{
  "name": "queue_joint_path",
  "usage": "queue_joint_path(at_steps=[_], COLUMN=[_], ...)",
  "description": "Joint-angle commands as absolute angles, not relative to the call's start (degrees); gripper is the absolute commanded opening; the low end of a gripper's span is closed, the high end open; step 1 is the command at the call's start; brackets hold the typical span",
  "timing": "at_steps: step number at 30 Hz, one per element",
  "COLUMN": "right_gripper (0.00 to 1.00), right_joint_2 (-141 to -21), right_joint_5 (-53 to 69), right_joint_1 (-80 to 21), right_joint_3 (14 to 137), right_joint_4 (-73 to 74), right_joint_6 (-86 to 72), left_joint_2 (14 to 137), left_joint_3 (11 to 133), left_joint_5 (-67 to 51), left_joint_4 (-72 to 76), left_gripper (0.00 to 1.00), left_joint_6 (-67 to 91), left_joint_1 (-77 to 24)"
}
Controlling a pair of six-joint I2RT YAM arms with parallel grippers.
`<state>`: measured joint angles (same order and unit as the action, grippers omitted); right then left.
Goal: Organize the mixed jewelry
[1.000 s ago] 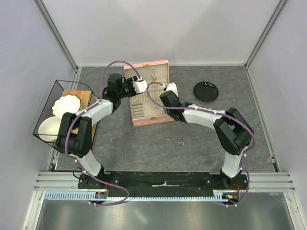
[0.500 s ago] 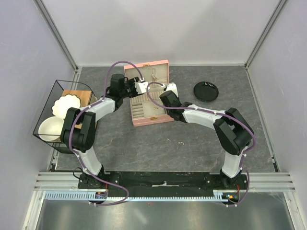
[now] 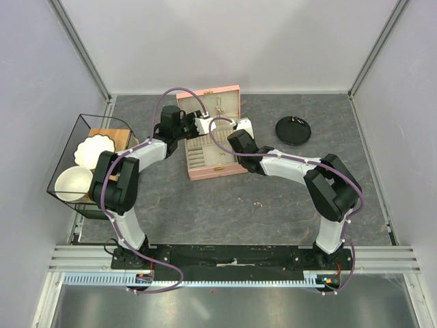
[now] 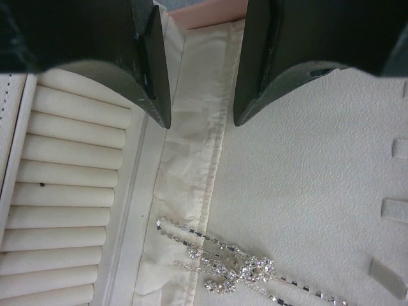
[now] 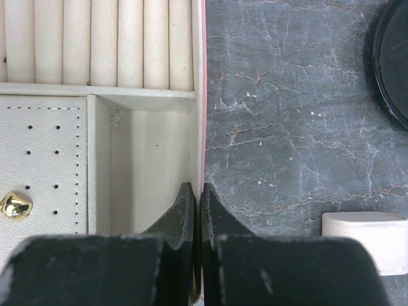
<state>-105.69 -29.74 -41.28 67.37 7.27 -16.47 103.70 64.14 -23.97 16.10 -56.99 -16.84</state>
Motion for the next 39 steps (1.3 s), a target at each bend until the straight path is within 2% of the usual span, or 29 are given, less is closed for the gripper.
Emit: queue_joint_path(at_steps=[1, 13, 16, 19, 22, 39], right_gripper=[0.00, 0.00, 0.00, 0.00, 0.00, 0.00], right_joint_2=[-108.54, -108.81, -108.81, -108.90, -108.90, -109.25], right_joint_5=[-24.35, -24.35, -24.17, -24.17, -24.17, -23.91], right_joint_1=[-42.71, -42.72, -42.89, -42.80, -42.89, -42.89], right_joint_3=[64.78, 64.51, 64.51, 64.51, 64.60, 66.36], right_joint_4=[7.91, 7.65, 7.47, 7.56, 7.56, 8.70], right_joint_6=[-16.26, -16.43, -16.52, -16.52, -16.52, -16.52], left_joint_2=[105.99, 107.58, 107.58, 107.67, 107.23, 106.35], left_joint_3=[66.53, 66.53, 66.27, 66.18, 66.36, 67.85], left_joint_5=[-22.33, -22.06, -22.24, -22.32, -22.59, -28.12], left_joint_4=[20.57, 20.22, 19.43, 18.63, 17.58, 7.21], left_gripper=[0.51, 0.33, 0.26, 0.10, 0.02, 0.02], left_joint_6=[-60.99, -61.79, -62.14, -62.67, -62.84, -66.36], left_joint_1=[-16.87, -17.14, -17.14, -17.23, -17.23, -17.40])
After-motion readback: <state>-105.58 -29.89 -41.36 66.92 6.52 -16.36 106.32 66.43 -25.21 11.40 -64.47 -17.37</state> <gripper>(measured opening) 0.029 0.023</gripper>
